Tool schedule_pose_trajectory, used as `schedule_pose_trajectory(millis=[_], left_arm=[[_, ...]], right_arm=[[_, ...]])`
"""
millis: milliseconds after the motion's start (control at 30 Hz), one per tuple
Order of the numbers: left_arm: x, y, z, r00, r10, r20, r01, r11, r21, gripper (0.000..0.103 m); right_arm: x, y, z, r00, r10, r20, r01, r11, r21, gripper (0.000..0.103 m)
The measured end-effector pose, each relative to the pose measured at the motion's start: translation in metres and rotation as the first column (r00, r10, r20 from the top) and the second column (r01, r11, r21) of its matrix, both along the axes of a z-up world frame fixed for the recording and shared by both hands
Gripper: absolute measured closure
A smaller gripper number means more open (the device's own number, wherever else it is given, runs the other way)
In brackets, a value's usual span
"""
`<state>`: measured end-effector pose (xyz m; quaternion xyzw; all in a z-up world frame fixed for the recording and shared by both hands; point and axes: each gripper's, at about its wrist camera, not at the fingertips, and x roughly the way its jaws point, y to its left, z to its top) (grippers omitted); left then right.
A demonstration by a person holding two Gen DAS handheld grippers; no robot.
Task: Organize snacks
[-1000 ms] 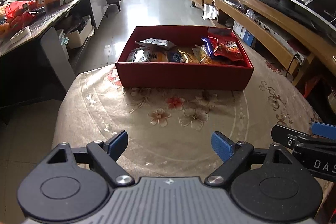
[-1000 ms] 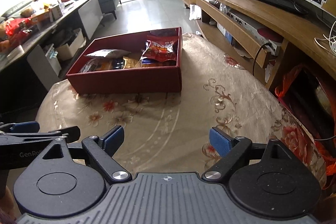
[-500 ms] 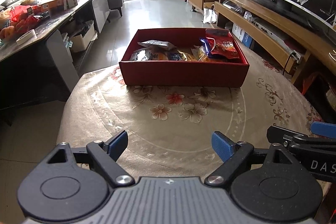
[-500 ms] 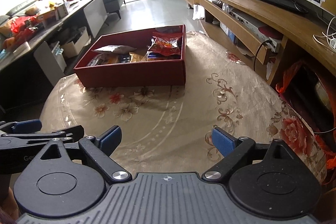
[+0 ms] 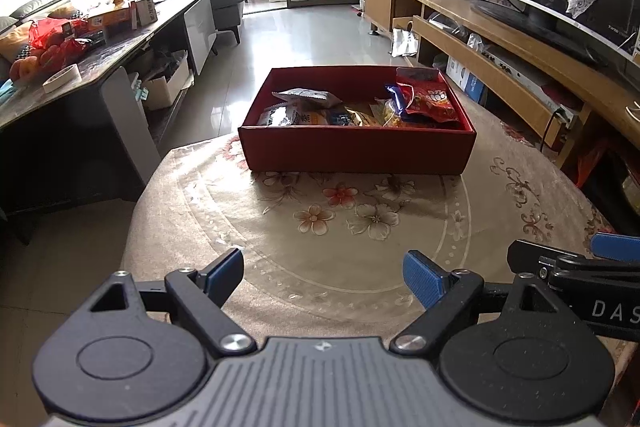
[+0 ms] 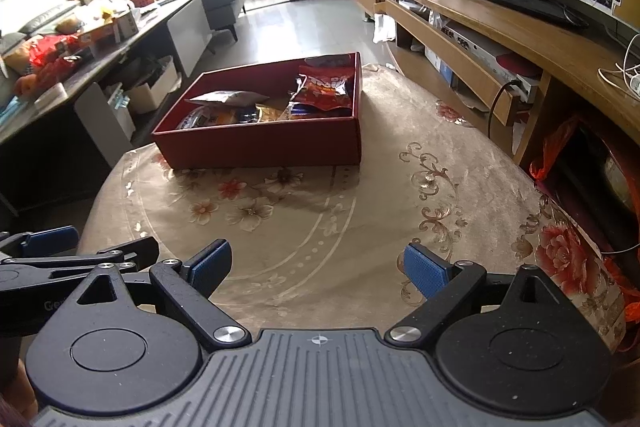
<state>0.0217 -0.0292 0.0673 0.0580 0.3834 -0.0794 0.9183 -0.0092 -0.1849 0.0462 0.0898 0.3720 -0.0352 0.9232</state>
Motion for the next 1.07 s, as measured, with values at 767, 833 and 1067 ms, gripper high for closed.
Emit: schedule_pose_trajectory(millis=[767, 833, 1067], left_arm=[[0.0011, 0.0005, 0.0007, 1.0, 0.001, -0.001, -0.001, 1.0, -0.024, 0.015], [0.0013, 0.001, 0.0013, 1.0, 0.007, 0.004, -0.007, 1.0, -0.02, 0.011], [0.001, 0.0025, 0.004, 0.999, 0.031, 0.028, -0.031, 1.0, -0.005, 0.009]], right_arm=[[-0.0006, -0.0012, 0.0022, 1.0, 0.005, 0.014, -0.005, 1.0, 0.007, 0.007], [-0.0008, -0.0009, 0.0024, 1.0, 0.005, 0.013, -0.005, 1.0, 0.005, 0.007], [-0.0006, -0.0035, 0.002, 1.0, -0.004, 0.009, 0.004, 1.0, 0.005, 0.007]])
